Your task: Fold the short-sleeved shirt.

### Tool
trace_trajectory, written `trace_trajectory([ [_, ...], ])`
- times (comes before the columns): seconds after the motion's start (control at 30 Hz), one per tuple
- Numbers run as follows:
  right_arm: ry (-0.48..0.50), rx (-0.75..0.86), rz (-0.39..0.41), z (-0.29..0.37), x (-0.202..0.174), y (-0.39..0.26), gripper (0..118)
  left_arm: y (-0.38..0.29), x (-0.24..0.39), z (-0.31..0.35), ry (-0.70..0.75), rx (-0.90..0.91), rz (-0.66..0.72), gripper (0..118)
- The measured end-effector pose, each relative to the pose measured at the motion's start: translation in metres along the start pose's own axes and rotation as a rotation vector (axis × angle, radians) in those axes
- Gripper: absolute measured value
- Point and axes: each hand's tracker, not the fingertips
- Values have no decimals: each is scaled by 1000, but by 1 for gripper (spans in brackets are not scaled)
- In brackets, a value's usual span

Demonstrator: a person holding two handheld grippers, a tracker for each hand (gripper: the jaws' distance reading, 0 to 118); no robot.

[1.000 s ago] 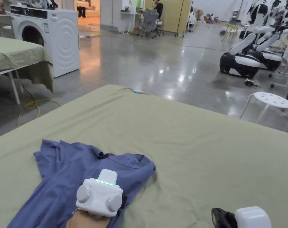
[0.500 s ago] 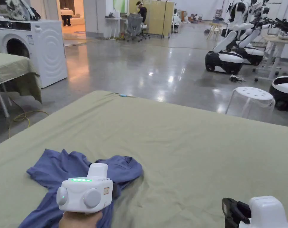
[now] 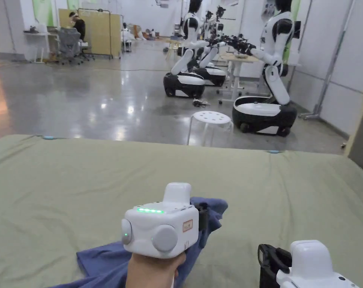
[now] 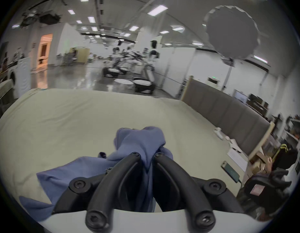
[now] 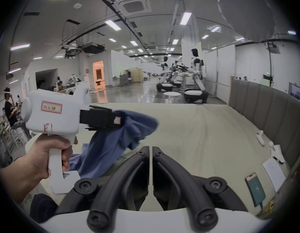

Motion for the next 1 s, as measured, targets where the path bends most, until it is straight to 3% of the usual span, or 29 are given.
trace_trajectory([
  [0.13, -70, -19, -44, 10, 44, -11, 5, -26, 61, -51, -25, -119, -81, 8],
  [0.3, -117, -40, -76, 9, 73, -26, 5, -89, 79, -114, 47, -322, -77, 8],
  [0.37, -125, -57, -94, 5, 78, -31, 5, -103, 83, -123, 49, -324, -76, 11],
  [0.4, -124, -58, -98, 5, 78, -32, 5, -108, 80, -124, 78, -315, -94, 18],
  [0.47, -120, -58, -95, 4, 75, -34, 5, -107, 80, -114, 64, -250, -91, 58],
  [0.5, -122, -55, -75, 4, 71, -32, 5, -100, 79, -103, 53, -225, -93, 74],
  [0.53, -124, -50, -49, 4, 67, -30, 5, -94, 76, -83, 49, -170, -91, 81],
  [0.8, -73, 66, 45, 2, 5, -12, 5, -64, 43, 104, 211, 177, -278, 81],
  [0.9, -31, 121, 54, 0, -26, -9, 5, -72, 12, 161, 361, 209, -331, 81],
  [1.0, -9, 142, 67, 0, -49, -8, 5, -87, -31, 210, 481, 194, -282, 80],
])
